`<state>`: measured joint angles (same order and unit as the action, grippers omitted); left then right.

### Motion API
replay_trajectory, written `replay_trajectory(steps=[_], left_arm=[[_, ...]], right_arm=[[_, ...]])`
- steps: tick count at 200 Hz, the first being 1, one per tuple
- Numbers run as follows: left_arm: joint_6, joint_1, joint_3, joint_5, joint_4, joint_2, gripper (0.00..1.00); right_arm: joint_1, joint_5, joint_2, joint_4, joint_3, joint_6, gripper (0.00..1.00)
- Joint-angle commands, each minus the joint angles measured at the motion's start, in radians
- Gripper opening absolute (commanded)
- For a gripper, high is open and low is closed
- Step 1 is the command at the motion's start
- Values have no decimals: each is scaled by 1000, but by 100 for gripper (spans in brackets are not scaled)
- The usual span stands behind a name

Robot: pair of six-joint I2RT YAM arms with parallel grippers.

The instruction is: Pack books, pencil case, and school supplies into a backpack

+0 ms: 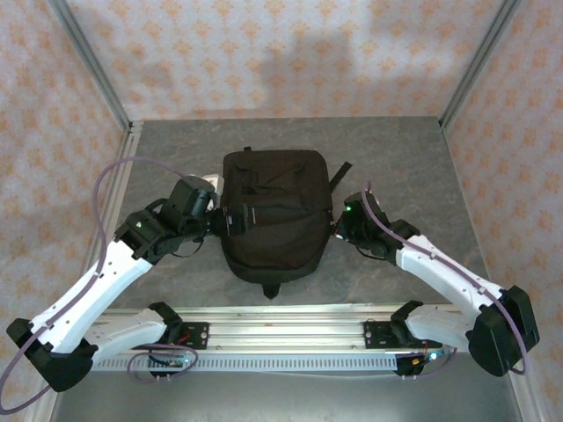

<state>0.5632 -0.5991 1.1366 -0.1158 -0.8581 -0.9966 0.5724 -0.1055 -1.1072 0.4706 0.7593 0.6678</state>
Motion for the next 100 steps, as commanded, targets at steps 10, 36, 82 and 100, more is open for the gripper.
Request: replay_trajectory(steps=[10,36,82,100], left_arm=[[-88,21,-19,183,-29,35,100],[-95,30,-28,202,-2,53,100],[-87,35,2,283,24,35,100],[-101,34,6,377,82,39,100]], right_arm=[[-9,79,-35,79,74,-63,0],[-9,-11,-71,79,104,-119,36],[-10,32,3,175,247,-263,99],[-9,139,-29,276,390,-331,99]])
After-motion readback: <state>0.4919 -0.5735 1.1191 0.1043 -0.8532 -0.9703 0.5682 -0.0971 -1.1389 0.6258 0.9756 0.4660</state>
